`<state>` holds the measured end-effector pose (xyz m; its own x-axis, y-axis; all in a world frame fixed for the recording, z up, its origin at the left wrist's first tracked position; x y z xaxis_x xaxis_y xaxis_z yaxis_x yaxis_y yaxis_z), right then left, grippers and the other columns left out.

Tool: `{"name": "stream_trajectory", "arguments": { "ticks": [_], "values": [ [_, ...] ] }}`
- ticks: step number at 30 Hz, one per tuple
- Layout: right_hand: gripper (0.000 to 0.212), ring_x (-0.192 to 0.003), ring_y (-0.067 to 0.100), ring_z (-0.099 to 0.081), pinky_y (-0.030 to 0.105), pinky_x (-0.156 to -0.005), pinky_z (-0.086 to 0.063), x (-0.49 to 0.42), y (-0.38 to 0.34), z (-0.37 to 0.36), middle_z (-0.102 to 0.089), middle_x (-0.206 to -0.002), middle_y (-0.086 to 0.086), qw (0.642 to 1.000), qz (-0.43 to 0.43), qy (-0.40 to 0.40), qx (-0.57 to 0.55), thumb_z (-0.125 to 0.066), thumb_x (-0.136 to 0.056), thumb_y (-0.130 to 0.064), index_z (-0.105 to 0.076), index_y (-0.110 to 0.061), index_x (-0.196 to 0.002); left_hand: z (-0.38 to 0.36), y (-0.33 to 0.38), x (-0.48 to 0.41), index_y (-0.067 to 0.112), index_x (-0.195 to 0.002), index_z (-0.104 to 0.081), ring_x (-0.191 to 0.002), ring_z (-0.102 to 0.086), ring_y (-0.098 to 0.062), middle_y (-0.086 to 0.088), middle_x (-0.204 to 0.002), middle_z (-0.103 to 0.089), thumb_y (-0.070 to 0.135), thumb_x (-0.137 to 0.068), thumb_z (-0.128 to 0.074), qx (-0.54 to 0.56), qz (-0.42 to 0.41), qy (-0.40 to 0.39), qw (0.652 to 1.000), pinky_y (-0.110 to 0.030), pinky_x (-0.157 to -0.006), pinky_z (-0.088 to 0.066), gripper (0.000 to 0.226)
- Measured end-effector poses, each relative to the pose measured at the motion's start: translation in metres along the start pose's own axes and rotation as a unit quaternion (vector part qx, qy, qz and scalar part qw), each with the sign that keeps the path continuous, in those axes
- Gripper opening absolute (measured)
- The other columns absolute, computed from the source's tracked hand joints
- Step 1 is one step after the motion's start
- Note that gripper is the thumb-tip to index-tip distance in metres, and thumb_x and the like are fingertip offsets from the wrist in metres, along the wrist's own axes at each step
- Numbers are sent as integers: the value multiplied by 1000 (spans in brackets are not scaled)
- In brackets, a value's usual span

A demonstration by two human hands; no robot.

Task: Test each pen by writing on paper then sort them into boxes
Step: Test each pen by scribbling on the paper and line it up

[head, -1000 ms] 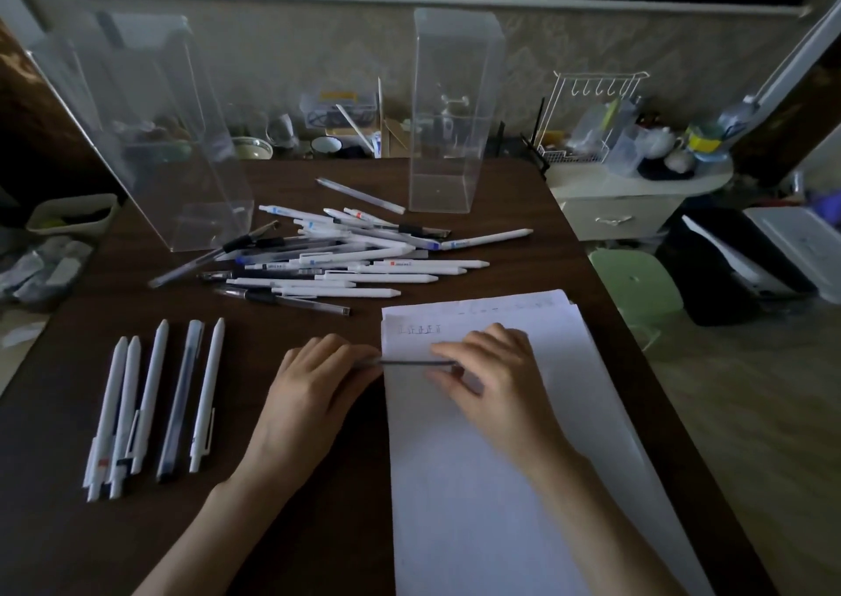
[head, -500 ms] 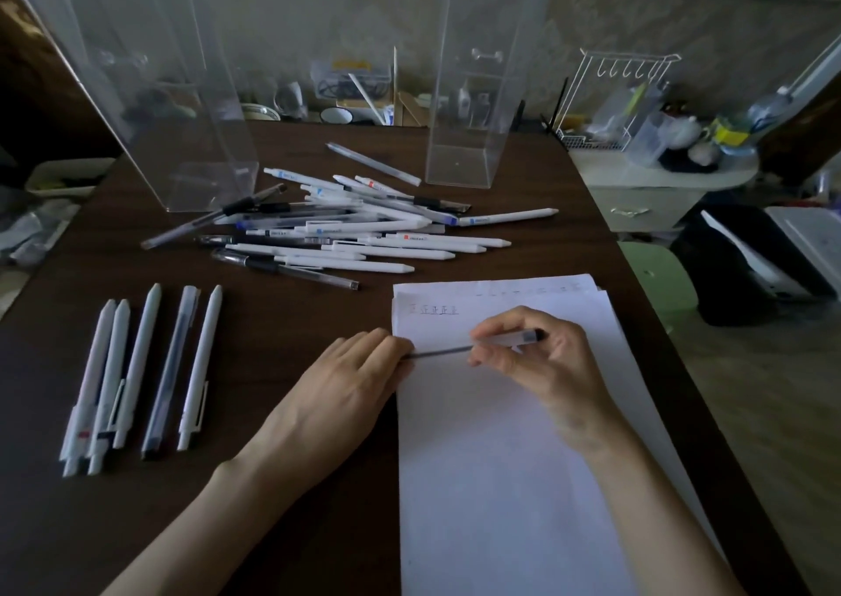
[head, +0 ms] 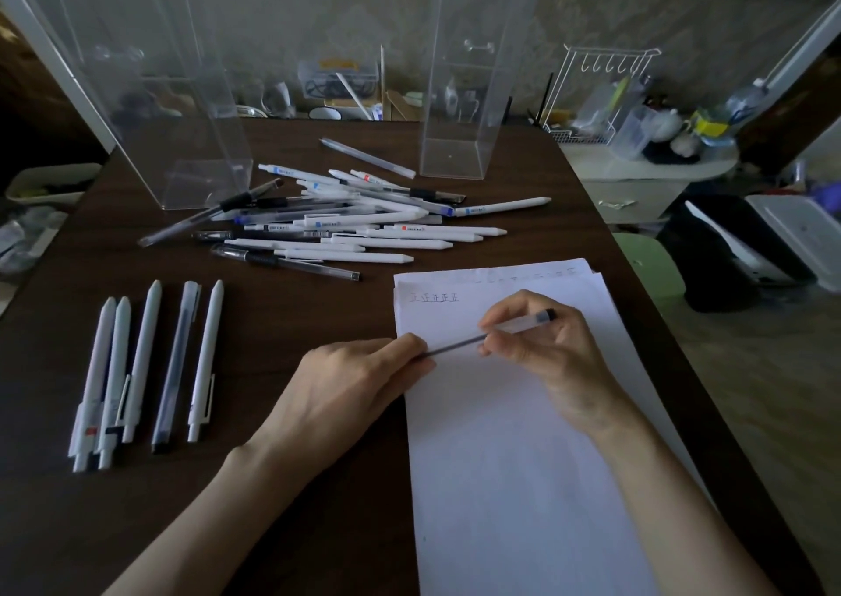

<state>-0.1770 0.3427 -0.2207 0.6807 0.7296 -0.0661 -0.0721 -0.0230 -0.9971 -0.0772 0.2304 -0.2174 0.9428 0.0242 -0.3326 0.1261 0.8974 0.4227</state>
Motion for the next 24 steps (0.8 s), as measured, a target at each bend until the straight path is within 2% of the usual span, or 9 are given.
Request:
{"name": "stream_trajectory", "arguments": {
  "ticks": [3,5,7,10,12,15,17,20,24],
  "values": [
    [7,-78,10,-66,17,-73,-48,1,3,-11,-71,-77,0,998,-8,-49,48,-68,-76,-17,-73,-18,-81,1,3,-1,23,-103,-53,-65,-61,-12,5,-81,-65,45,-93,-38,-25,-12,15,999,-24,-46,-46,28],
    [22,-79,18,-66,22,-76,-47,-1,6,-2,-72,-77,8,1000,0,-6,-4,-53,-85,-17,-75,-16,-86,5,0,-2,20,-114,-51,-73,-64,-14,1,-91,-67,49,-89,-40,-36,5,33,999,-25,-53,-51,40],
    [30,-80,21,-65,23,-69,-44,-4,7,17,-73,-79,12,993,2,76,-86,-45,-86,-20,-75,-18,-87,7,-3,-3,15,-123,-48,-79,-62,-16,-1,-96,-65,54,-89,-38,-53,20,34,998,-28,-61,-51,53],
    [18,-62,10,-57,16,-58,-40,-15,-1,32,-67,-62,1,987,10,159,3,-59,-88,-23,-67,-16,-74,-2,4,-9,19,-132,-46,-78,-54,-19,-3,-92,-54,56,-92,-30,-111,-10,6,994,-32,-61,-45,57],
    [19,-50,6,-51,14,-55,-40,-30,-9,26,-57,-51,-3,985,16,157,74,-65,-87,-14,-55,-12,-71,-9,9,-16,24,-134,-48,-77,-49,-20,-5,-92,-50,57,-92,-28,-143,-23,0,989,-33,-62,-39,57],
    [20,-52,9,-54,19,-57,-45,-56,-6,12,-57,-54,0,982,-10,129,134,-61,-86,-5,-48,-12,-71,-20,7,-24,27,-129,-54,-78,-47,-23,-8,-94,-49,61,-90,-30,-144,4,-3,990,-33,-65,-37,57],
    [23,-51,13,-47,26,-53,-39,-64,2,14,-49,-53,5,972,-23,148,183,-60,-82,-5,-43,-9,-67,-26,1,-24,28,-125,-57,-80,-47,-24,-7,-95,-48,61,-89,-32,-138,25,-5,990,-33,-67,-37,55],
    [30,-50,19,-35,30,-48,-28,-61,11,27,-35,-53,11,961,-14,195,196,-57,-78,-4,-33,-8,-61,-28,-5,-23,28,-125,-58,-82,-47,-24,-6,-95,-47,60,-87,-36,-126,45,-9,991,-34,-67,-39,53],
    [35,-44,16,-39,27,-44,-32,-56,21,37,-38,-44,1,961,-13,214,176,-56,-80,1,-33,-13,-57,-29,-7,-23,28,-126,-57,-83,-47,-24,-5,-96,-46,59,-87,-37,-115,61,-22,991,-35,-68,-39,53]
  ]
}}
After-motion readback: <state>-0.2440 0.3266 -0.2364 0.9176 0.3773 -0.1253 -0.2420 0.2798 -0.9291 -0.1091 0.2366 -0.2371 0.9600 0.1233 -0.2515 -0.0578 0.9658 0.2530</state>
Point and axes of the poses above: each hand's wrist, its own x-axis away from the middle knuckle, its own z-axis out of the back of the hand, y = z × x, the point moved 9 cm from there along -x, towards the middle knuckle
